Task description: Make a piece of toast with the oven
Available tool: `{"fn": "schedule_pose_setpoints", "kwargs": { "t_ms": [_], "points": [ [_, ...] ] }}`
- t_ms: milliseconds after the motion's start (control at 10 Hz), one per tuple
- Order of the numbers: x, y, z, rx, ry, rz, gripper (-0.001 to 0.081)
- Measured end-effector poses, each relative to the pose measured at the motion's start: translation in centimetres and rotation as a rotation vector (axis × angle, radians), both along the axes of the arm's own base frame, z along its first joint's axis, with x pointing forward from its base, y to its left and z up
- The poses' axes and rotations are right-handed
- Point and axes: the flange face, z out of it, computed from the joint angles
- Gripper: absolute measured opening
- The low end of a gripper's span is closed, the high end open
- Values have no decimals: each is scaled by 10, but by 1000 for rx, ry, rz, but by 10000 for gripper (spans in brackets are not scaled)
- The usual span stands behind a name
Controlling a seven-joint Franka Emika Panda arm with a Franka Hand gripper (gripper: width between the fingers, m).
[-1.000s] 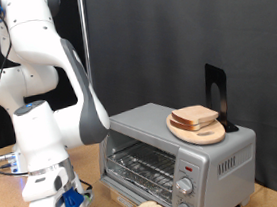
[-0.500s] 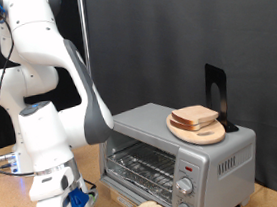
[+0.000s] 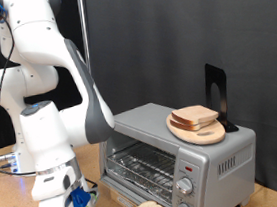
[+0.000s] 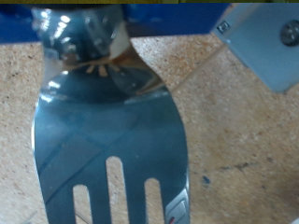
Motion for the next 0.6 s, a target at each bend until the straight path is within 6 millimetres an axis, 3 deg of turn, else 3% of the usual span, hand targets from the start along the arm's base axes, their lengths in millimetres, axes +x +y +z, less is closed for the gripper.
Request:
{"fn": "schedule_pose_setpoints", "kwargs": {
  "t_ms": [600],
  "points": [
    [-20,9,21,42,30,60,366]
  ]
}}
